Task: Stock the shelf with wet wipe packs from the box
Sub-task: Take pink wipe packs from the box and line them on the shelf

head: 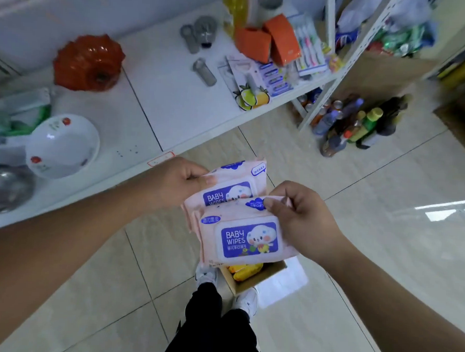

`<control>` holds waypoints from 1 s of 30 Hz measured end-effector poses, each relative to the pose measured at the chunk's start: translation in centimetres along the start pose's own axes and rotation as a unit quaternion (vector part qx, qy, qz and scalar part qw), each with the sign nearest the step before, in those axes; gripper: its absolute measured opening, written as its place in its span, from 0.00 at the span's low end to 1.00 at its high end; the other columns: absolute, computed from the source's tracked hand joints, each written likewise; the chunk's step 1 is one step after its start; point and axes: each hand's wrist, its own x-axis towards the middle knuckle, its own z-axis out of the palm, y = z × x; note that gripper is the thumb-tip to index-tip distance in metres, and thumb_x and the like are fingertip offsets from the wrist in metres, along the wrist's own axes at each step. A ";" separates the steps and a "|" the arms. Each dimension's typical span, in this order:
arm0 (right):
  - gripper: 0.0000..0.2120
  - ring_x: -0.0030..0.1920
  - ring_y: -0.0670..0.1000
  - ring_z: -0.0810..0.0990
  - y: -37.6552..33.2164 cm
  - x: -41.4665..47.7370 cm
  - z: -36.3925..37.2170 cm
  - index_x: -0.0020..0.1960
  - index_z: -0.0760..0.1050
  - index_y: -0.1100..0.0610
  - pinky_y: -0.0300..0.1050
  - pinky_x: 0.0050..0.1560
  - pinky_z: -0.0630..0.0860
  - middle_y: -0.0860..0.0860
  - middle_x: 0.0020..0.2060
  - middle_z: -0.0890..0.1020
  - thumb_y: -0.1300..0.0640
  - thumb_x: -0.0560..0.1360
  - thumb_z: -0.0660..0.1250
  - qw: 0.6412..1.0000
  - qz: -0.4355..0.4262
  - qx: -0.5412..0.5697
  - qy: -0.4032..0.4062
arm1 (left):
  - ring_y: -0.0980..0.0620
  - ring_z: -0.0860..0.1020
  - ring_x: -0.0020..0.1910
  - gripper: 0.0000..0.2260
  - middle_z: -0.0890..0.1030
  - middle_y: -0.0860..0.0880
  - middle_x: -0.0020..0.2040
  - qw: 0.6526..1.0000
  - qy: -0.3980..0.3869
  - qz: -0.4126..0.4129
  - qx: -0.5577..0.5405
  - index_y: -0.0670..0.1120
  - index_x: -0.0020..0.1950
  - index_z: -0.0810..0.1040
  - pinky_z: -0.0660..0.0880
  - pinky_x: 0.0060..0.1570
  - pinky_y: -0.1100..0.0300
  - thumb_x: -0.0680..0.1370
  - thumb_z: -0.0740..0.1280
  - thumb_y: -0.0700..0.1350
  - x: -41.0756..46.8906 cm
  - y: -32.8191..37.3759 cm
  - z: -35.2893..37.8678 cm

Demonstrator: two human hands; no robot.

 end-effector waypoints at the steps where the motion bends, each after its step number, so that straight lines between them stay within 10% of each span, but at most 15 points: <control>1: 0.08 0.37 0.47 0.85 -1.7 -1.0 -0.5 0.41 0.77 0.51 0.44 0.36 0.79 0.48 0.36 0.85 0.54 0.79 0.67 1.000 -0.014 0.006 -0.001 | 0.52 0.76 0.34 0.26 0.84 0.38 0.40 1.000 0.011 0.008 0.000 0.43 0.46 0.84 0.72 0.36 0.52 0.75 0.64 0.66 -1.4 1.4 -1.1; 7: 0.08 0.38 0.48 0.87 -13.1 -5.5 -2.4 0.42 0.77 0.52 0.42 0.34 0.79 0.49 0.37 0.87 0.57 0.81 0.67 0.993 -0.103 0.057 -0.025 | 0.38 0.82 0.41 0.23 0.86 0.43 0.42 0.995 0.081 0.041 0.047 0.48 0.47 0.85 0.78 0.47 0.43 0.74 0.65 0.67 -10.2 10.1 -9.1; 17: 0.09 0.41 0.52 0.87 -35.0 -11.5 -0.5 0.42 0.79 0.53 0.53 0.42 0.82 0.52 0.39 0.86 0.59 0.81 0.67 0.950 -0.293 0.076 -0.073 | 0.56 0.64 0.28 0.20 0.67 0.51 0.28 0.949 0.279 0.066 0.128 0.41 0.34 0.72 0.61 0.32 0.58 0.81 0.66 0.53 -28.8 20.3 -24.5; 30: 0.07 0.37 0.46 0.86 -50.0 -17.5 17.3 0.44 0.78 0.60 0.38 0.33 0.79 0.48 0.37 0.87 0.61 0.81 0.66 0.908 -0.380 0.085 -0.157 | 0.58 0.67 0.28 0.20 0.71 0.54 0.28 0.905 0.387 0.032 0.173 0.46 0.32 0.73 0.64 0.33 0.59 0.82 0.64 0.53 -48.3 12.0 -36.7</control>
